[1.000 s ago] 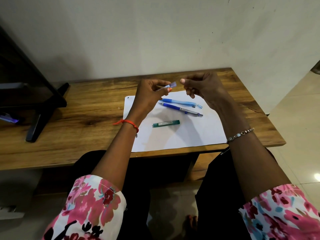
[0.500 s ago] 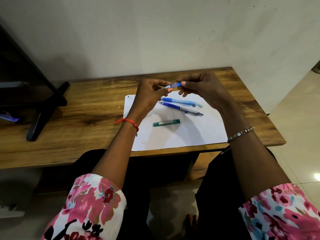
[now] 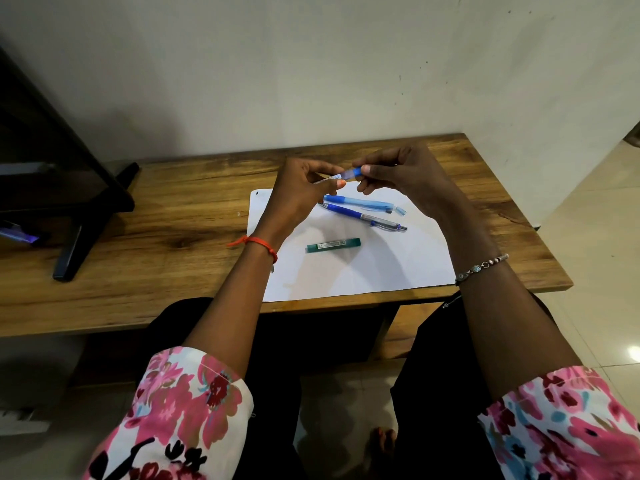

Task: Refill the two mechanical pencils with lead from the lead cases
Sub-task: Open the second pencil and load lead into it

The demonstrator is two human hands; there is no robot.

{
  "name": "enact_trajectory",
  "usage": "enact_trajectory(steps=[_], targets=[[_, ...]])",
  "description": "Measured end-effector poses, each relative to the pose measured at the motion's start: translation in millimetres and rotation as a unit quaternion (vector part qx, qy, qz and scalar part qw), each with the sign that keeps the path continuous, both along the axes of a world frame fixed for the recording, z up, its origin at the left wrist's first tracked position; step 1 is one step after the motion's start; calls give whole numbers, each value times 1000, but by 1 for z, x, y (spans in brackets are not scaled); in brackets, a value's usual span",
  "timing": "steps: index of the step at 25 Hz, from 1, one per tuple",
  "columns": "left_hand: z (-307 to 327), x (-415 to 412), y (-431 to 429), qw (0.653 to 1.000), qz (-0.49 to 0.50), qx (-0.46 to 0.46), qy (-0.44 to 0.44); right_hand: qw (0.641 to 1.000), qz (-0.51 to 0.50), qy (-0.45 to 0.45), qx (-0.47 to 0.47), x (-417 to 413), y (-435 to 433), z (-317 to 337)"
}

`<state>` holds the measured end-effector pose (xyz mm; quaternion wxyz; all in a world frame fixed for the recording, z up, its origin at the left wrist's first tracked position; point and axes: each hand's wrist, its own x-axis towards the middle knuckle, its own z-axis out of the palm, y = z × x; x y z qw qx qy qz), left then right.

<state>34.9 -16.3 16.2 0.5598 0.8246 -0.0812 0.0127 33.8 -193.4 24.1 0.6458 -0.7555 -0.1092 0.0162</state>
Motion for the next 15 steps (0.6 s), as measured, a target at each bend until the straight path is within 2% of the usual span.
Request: enact_trajectory(steps=[15], targets=[[-1, 0, -1, 1000, -5, 18, -2, 999, 11, 13, -50, 3, -1, -2]])
